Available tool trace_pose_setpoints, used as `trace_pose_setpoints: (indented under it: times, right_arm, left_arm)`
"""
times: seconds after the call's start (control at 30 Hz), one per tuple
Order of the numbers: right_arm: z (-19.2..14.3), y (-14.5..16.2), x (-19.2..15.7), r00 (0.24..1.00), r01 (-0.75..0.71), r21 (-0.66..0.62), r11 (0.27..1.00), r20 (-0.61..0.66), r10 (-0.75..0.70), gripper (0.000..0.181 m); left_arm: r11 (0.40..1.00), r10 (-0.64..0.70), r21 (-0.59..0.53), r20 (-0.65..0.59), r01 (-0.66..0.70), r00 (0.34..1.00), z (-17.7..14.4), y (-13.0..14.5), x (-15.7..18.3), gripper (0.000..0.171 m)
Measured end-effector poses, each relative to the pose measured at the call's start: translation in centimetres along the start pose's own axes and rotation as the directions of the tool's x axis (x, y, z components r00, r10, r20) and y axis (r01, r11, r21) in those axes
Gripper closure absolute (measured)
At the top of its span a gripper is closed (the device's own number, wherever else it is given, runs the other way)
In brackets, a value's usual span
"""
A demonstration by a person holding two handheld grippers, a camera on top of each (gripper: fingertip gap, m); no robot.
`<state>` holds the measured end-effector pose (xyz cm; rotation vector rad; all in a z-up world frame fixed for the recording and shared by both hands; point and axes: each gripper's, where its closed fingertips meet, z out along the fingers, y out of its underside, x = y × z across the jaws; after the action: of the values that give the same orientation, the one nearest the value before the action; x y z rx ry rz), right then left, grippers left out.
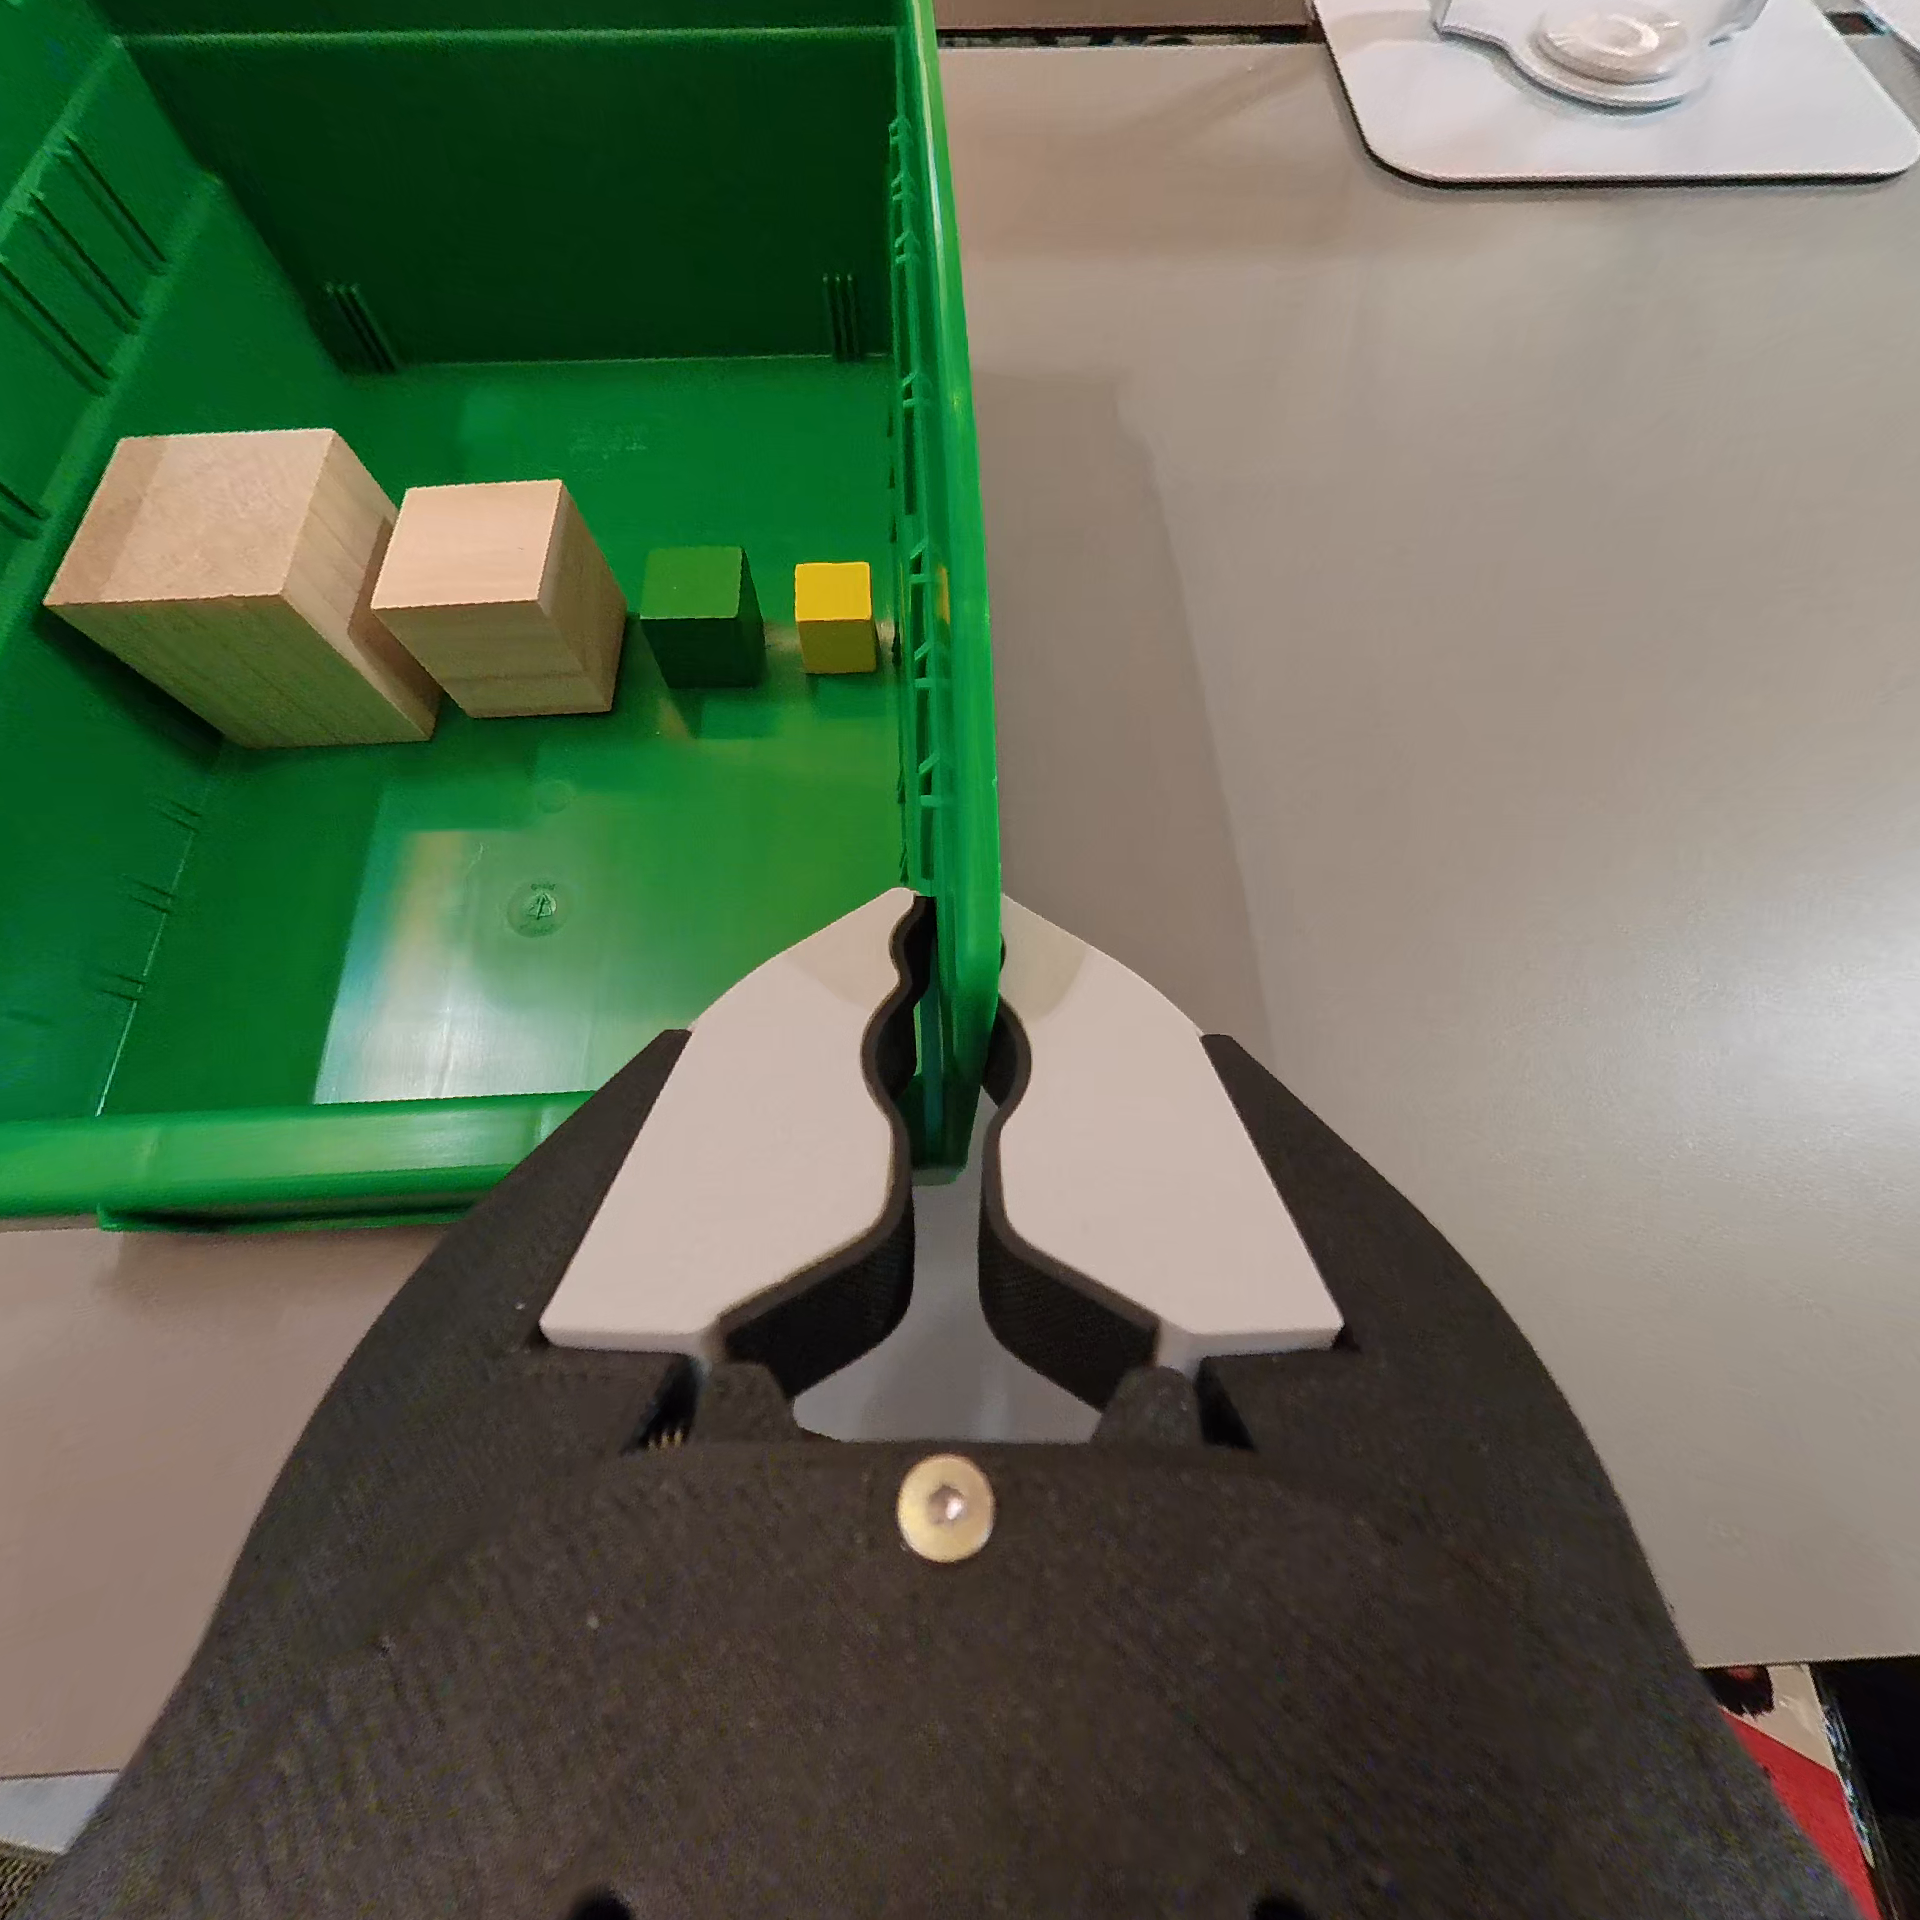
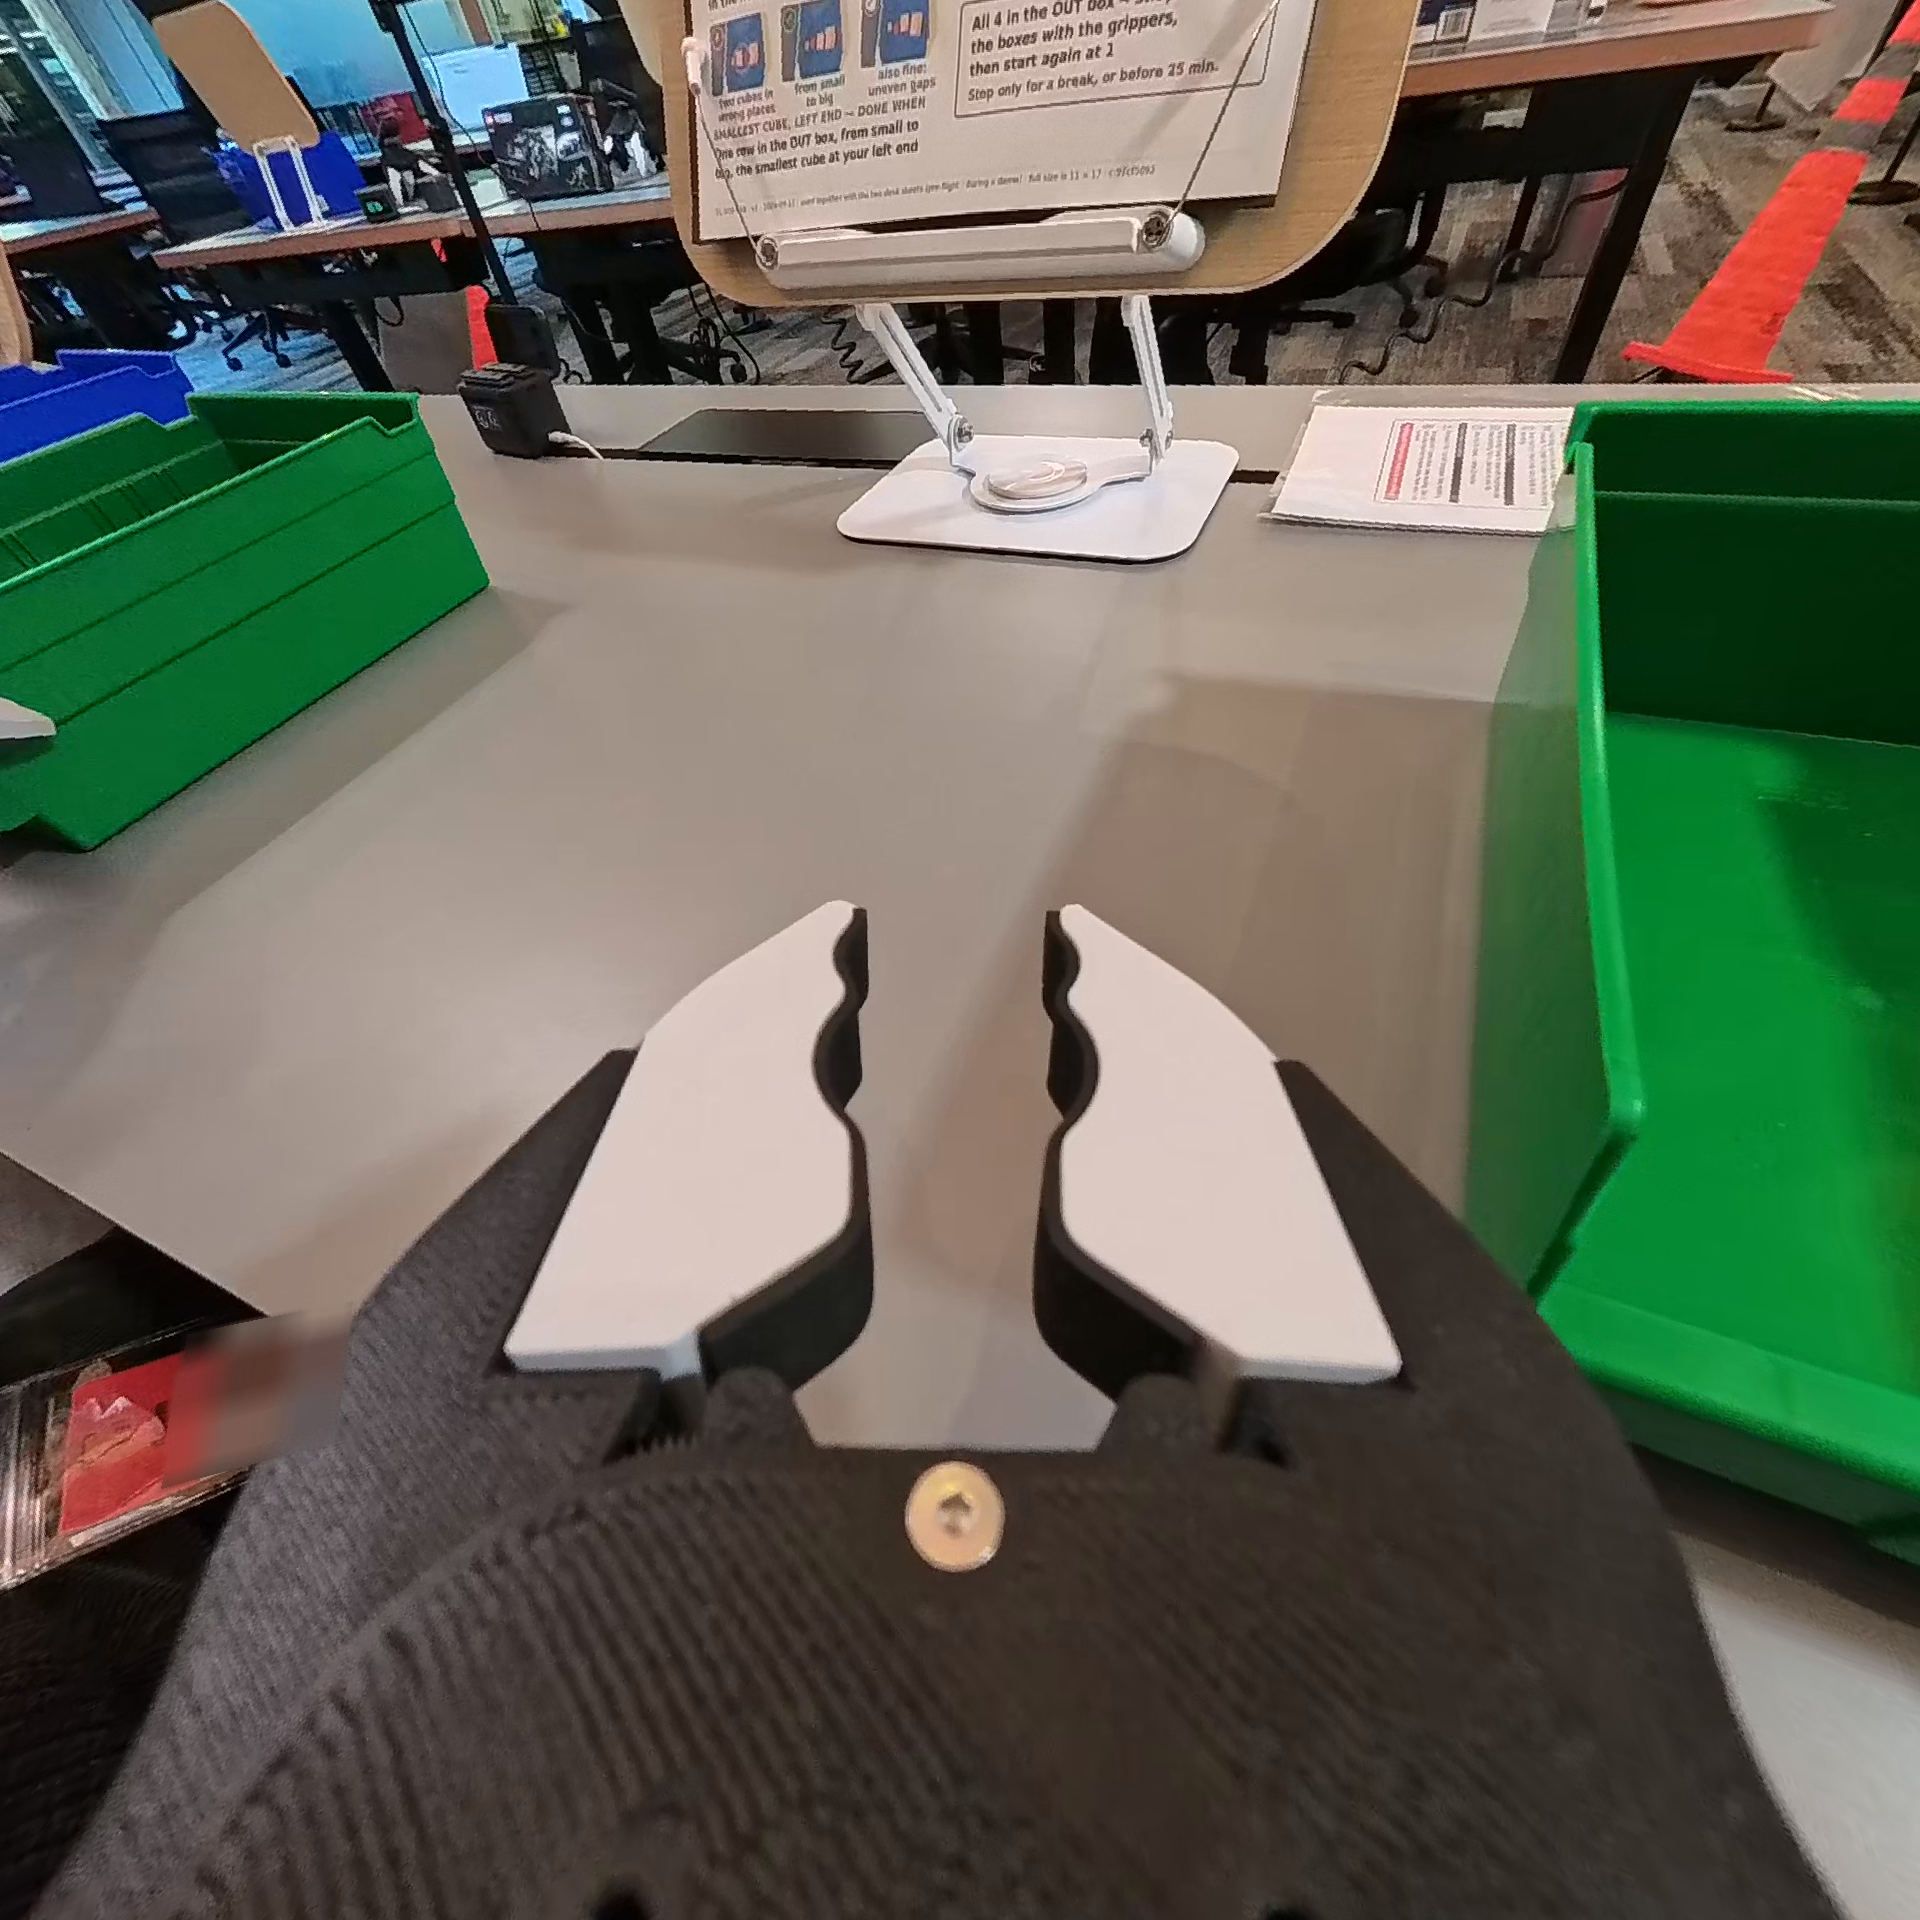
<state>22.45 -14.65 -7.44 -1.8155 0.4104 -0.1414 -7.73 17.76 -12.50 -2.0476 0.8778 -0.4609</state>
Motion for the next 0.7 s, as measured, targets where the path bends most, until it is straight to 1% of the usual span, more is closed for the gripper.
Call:
trace_pose_setpoints:
  times: [0.7]
  right_arm:
    - [0.17, 0.21, 0.04, 1.0, -0.008, -0.009, 1.0, 0.003, 0.008, 0.148]
  left_arm:
    - [1.0, 0.001, -0.004, 0.013, -0.001, 1.0, 0.0, 0.02, -0.05, 0.167]
